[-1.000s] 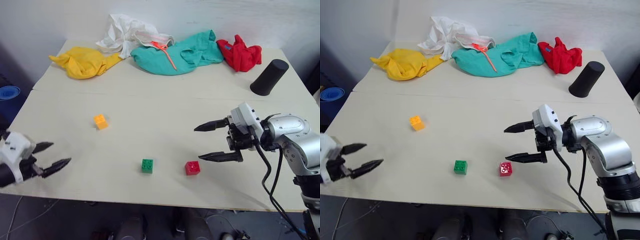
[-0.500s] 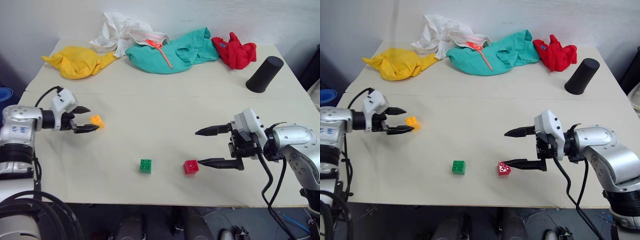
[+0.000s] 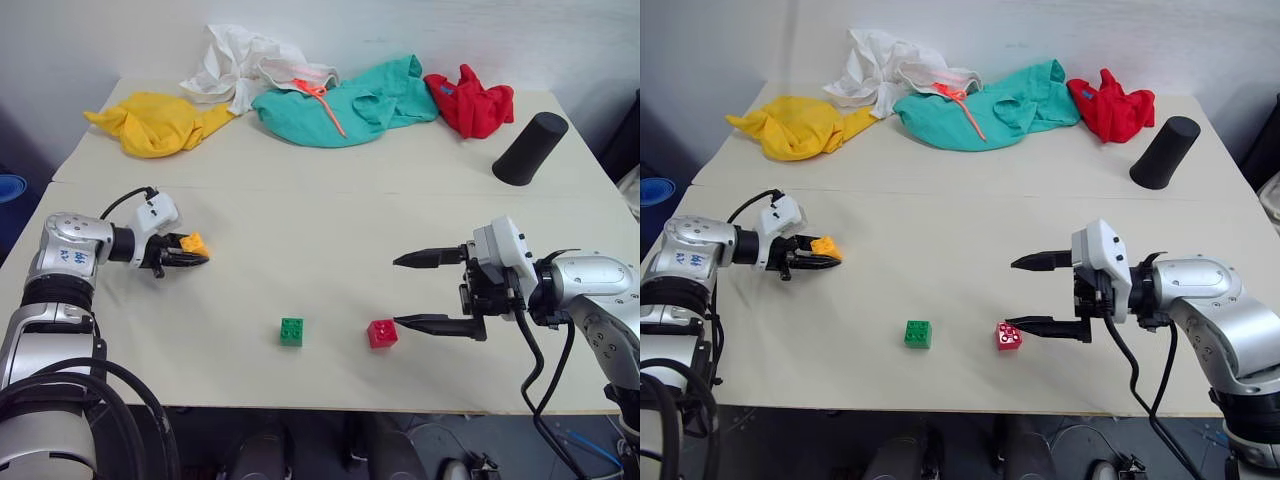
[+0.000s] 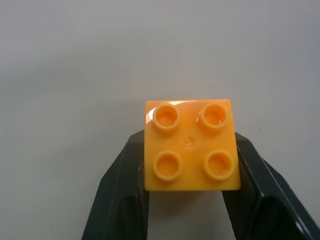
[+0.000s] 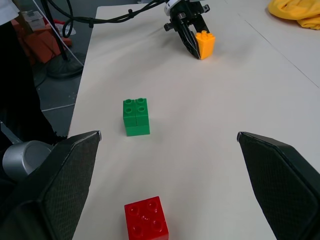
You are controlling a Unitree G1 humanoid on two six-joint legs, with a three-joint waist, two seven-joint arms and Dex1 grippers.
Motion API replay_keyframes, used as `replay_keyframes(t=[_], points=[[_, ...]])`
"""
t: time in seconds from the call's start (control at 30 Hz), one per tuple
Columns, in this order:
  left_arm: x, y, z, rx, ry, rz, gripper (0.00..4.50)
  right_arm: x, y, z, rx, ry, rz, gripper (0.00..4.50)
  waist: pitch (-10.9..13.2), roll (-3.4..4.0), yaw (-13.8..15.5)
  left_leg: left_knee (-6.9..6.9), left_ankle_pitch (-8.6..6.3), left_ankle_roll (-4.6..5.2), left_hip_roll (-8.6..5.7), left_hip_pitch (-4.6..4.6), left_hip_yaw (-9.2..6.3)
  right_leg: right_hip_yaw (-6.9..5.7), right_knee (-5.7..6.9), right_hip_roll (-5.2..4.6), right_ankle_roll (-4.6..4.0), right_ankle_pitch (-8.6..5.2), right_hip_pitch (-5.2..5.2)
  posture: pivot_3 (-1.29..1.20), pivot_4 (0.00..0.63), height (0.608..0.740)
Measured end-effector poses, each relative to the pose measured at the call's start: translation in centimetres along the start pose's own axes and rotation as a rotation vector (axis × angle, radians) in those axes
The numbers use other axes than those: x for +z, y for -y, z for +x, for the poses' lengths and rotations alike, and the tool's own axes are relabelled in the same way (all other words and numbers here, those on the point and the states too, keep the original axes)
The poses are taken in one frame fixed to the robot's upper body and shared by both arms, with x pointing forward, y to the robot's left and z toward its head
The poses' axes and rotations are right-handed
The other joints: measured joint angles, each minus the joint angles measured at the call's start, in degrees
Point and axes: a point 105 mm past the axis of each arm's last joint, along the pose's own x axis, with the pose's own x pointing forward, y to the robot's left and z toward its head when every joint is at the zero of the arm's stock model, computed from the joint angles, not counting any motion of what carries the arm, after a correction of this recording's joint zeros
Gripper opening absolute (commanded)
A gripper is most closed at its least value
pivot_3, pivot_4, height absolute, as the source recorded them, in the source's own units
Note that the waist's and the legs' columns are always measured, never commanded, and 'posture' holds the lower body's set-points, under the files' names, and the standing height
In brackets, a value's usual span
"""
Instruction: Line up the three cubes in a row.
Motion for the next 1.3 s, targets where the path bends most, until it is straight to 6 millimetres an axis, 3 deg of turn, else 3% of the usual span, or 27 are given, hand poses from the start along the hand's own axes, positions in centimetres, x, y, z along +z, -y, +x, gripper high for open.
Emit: replay_keyframes(t=[0.2, 0.3, 0.43, 0.53, 0.83, 1.07, 1.3], points=[[0.8, 1.2, -0.2, -0.095, 0.041, 0.035, 1.53, -0.1, -0.2, -0.1, 0.019, -0.011, -0.002, 4.50, 0.00, 0.00, -0.02, 0.03, -0.01, 0.00, 0.01, -0.03, -0.02, -0.01, 0.01, 0.00, 0.00, 0.00, -0.01, 0.00, 0.150, 0.740], [1.4, 3.8, -1.0, -0.226, 0.062, 0.112, 1.53, -0.9, -0.8, -0.6, 0.049, -0.058, 0.006, 4.50, 0.00, 0.00, -0.18, 0.05, -0.05, -0.01, 0.07, -0.01, 0.00, 0.12, 0.00, -0.08, 0.00, 0.00, 0.00, 0.00, 0.150, 0.740], [0.7, 8.8, -1.4, -0.386, 0.018, 0.209, 1.53, -2.0, -1.6, -1.2, 0.084, -0.114, 0.019, 4.50, 0.00, 0.00, -0.21, 0.11, -0.06, -0.04, 0.15, 0.03, -0.02, 0.66, 0.04, -0.08, 0.00, 0.00, 0.02, 0.00, 0.150, 0.740], [0.6, 11.0, -1.7, -0.445, -0.007, 0.261, 1.53, -2.5, -1.9, -1.6, 0.099, -0.141, 0.017, 4.50, 0.00, 0.00, -0.07, 0.15, -0.07, -0.04, 0.14, 0.07, -0.03, 0.72, 0.03, -0.09, -0.01, 0.00, 0.07, 0.00, 0.150, 0.740], [0.1, 11.9, -1.7, -0.454, -0.041, 0.349, 1.53, -3.1, -2.2, -1.8, 0.096, -0.148, 0.028, 4.50, 0.00, 0.01, 0.10, 0.15, -0.13, 0.04, 0.11, 0.06, -0.02, 0.71, 0.02, -0.09, -0.01, 0.00, 0.07, 0.00, 0.150, 0.740], [-0.2, 12.5, -0.2, -0.462, -0.019, 0.360, 1.53, -3.1, -2.0, -1.7, 0.074, -0.146, 0.021, 4.50, 0.00, 0.01, 0.09, 0.15, -0.13, 0.04, 0.12, 0.06, -0.01, 0.72, 0.02, -0.08, -0.01, 0.00, 0.07, 0.00, 0.150, 0.740], [-0.6, 12.8, -0.3, -0.475, -0.014, 0.328, 3.65, -3.2, -2.0, -1.8, 0.066, -0.147, 0.017, 4.50, 0.00, 0.01, 0.04, 0.15, -0.13, 0.04, 0.13, 0.08, -0.01, 0.72, 0.02, -0.08, -0.01, 0.00, 0.07, 0.00, 0.150, 0.740]])
